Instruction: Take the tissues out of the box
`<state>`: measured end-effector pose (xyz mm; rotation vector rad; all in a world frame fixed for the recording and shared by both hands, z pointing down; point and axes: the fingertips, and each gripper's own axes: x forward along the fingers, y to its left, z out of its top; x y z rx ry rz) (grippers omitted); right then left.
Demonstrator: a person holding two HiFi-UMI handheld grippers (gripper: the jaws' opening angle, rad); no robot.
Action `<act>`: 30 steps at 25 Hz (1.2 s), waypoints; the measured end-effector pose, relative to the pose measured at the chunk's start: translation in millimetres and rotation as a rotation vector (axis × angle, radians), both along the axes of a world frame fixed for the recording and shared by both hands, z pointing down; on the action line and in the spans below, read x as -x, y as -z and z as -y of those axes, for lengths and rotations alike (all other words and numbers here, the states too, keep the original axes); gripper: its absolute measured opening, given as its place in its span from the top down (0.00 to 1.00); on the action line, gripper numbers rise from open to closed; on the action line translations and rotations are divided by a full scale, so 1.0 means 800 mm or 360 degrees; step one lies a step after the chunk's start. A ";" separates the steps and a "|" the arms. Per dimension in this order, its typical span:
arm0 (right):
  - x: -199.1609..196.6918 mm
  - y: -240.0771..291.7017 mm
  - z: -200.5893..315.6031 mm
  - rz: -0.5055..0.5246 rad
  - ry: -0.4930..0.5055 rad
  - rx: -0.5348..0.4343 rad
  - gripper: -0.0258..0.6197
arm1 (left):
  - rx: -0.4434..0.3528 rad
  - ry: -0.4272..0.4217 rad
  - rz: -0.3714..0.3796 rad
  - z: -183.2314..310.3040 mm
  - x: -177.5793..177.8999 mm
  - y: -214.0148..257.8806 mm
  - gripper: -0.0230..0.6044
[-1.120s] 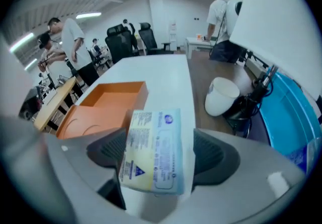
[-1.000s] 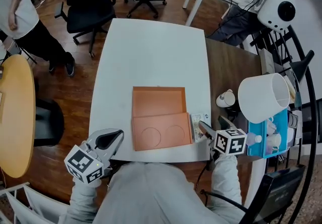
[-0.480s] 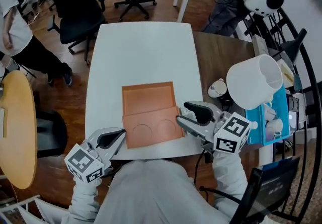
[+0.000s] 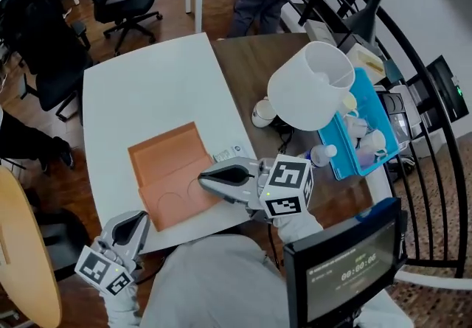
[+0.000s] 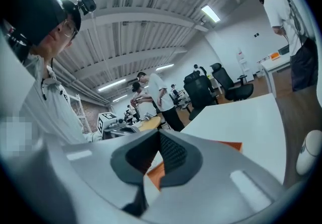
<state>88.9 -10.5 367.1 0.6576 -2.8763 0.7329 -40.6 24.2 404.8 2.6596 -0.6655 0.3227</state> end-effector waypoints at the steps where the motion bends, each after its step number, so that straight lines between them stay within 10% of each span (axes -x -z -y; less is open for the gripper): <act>1: -0.001 -0.001 -0.002 0.0008 -0.0006 0.0005 0.96 | 0.0002 0.0000 0.0003 0.000 0.000 0.000 0.94; 30: 0.020 -0.041 -0.013 -0.0138 -0.0024 0.0087 0.96 | -0.0013 -0.0042 0.0086 -0.001 0.009 -0.006 0.94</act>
